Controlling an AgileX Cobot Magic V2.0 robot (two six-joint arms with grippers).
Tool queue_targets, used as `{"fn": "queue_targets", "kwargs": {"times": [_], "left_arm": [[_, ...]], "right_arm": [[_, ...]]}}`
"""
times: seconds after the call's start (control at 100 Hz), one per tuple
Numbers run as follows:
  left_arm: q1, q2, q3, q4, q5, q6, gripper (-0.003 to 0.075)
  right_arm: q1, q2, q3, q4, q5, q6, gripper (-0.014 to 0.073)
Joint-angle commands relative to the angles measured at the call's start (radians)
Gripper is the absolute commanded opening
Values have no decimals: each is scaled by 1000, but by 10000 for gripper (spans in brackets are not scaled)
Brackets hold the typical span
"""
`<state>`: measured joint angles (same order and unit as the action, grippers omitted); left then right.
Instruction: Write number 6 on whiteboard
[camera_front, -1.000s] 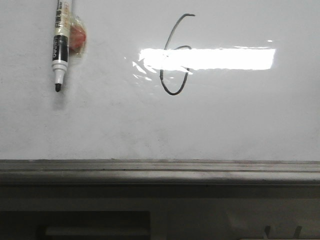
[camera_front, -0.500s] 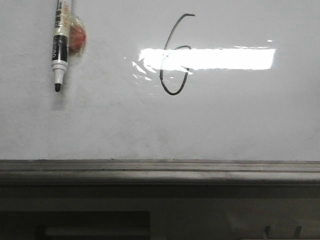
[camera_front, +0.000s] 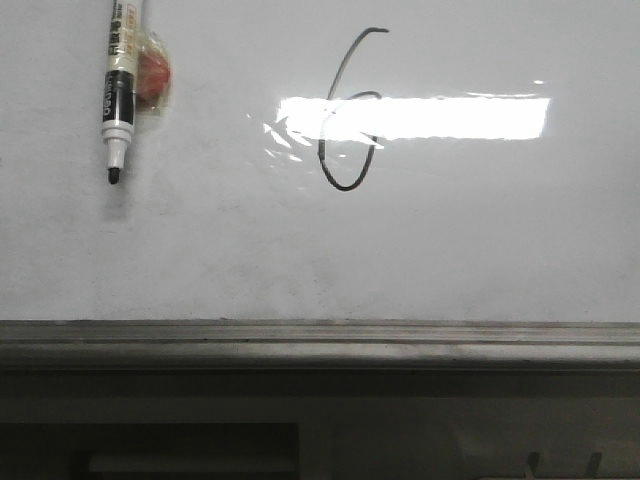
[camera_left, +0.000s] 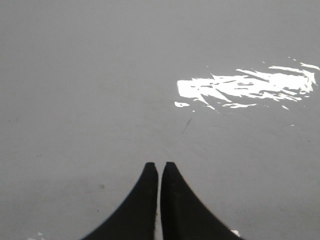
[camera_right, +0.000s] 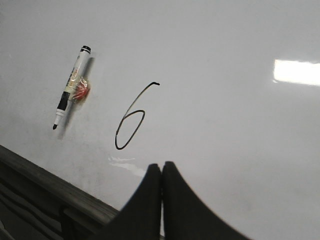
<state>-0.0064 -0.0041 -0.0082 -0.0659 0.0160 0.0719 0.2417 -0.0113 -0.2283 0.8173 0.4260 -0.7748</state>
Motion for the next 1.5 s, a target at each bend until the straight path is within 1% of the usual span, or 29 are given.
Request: {"fn": "queue_targets", "kwargs": {"times": [0.0, 0.24, 0.41, 1.49], "left_arm": [[-4, -32, 48, 0, -56, -9, -20], [-28, -32, 50, -3, -49, -9, -20], [-72, -32, 50, -3, -49, -9, -20], [-70, -32, 48, -15, -41, -9, -20]], "right_arm": [[-3, -2, -25, 24, -68, -7, -45], [-3, -2, -25, 24, -68, -7, -45], [-3, -2, -25, 24, -68, -7, -45], [-3, -2, -25, 24, -68, -7, -45]]}}
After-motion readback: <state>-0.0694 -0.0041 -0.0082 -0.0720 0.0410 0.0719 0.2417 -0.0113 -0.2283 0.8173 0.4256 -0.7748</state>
